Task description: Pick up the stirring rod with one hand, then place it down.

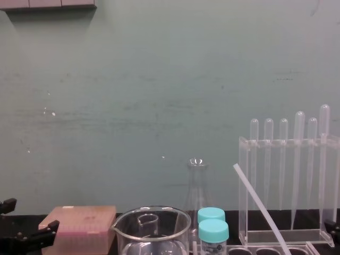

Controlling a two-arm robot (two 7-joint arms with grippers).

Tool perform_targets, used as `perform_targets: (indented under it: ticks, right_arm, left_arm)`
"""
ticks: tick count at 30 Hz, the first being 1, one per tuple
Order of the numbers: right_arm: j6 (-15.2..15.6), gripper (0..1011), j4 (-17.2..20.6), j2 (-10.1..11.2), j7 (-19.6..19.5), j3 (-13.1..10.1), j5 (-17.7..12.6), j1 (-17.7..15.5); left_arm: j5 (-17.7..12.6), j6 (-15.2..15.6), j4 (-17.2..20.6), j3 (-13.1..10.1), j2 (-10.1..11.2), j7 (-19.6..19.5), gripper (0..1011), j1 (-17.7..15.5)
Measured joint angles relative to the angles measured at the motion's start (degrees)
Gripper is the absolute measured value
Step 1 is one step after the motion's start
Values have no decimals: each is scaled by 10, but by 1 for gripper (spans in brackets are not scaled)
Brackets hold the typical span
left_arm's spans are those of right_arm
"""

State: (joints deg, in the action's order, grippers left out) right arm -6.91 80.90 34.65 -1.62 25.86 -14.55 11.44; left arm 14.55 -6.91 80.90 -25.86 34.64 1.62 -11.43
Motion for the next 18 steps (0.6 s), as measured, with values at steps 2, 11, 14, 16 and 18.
perform_targets:
  ticks: [2,11,14,16,18]
  right_arm:
    - [0,1003,0,0,0,0,0,0]
    - [0,1003,0,0,0,0,0,0]
    - [0,1003,0,0,0,0,0,0]
    - [0,1003,0,0,0,0,0,0]
    - [0,1003,0,0,0,0,0,0]
  left_arm:
    - [0,0,0,0,0,0,1000,0]
    - [0,0,0,0,0,0,1000,0]
    - [0,0,0,0,0,0,1000,0]
    - [0,0,0,0,0,0,1000,0]
    - [0,0,0,0,0,0,1000,0]
